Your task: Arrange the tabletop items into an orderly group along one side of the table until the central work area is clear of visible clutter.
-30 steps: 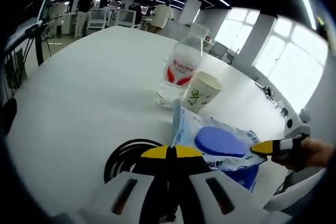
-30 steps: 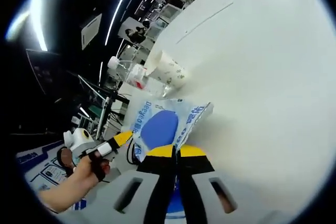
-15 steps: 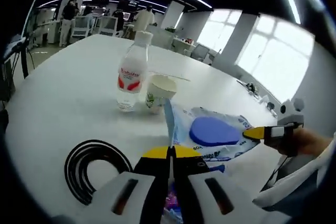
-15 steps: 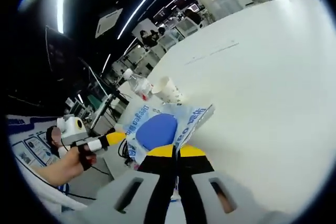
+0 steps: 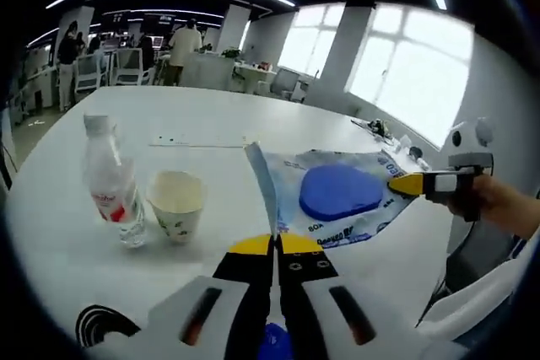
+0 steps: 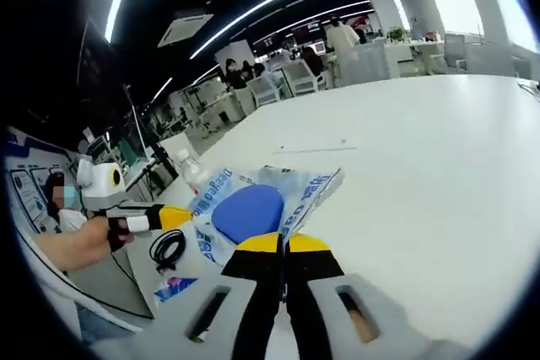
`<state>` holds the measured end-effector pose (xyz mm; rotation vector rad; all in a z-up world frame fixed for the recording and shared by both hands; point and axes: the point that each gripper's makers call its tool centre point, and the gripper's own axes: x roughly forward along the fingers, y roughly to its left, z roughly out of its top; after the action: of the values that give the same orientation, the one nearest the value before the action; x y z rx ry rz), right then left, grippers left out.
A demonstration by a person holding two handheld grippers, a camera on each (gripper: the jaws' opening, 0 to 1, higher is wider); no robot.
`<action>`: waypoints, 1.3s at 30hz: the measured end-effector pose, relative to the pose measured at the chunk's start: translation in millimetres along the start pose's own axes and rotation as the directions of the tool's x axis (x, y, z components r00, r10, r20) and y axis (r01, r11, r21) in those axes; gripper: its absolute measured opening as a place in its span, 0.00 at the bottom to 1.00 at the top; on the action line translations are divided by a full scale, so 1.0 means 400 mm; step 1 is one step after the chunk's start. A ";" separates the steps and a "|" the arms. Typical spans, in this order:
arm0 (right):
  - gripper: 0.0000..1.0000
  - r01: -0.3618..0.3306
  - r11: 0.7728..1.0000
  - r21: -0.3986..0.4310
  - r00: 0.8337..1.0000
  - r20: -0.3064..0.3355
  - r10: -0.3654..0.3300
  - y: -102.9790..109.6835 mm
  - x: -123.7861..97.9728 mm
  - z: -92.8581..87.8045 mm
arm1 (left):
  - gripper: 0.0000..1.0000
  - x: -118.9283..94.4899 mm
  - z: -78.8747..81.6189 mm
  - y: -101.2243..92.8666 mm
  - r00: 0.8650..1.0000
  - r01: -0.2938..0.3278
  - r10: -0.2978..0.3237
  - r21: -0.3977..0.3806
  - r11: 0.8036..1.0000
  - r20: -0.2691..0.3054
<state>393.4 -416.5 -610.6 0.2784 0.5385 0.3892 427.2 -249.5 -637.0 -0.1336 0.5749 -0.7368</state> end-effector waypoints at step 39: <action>0.00 0.045 0.998 0.053 0.979 -0.203 -0.033 -0.142 0.306 -0.150 | 0.00 0.169 -0.164 0.193 0.959 -0.168 0.149 -0.063 0.984 -0.240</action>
<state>473.6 -405.4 -734.4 0.2846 0.7550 0.3667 478.2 -232.1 -746.3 -0.0759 0.8328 -0.5761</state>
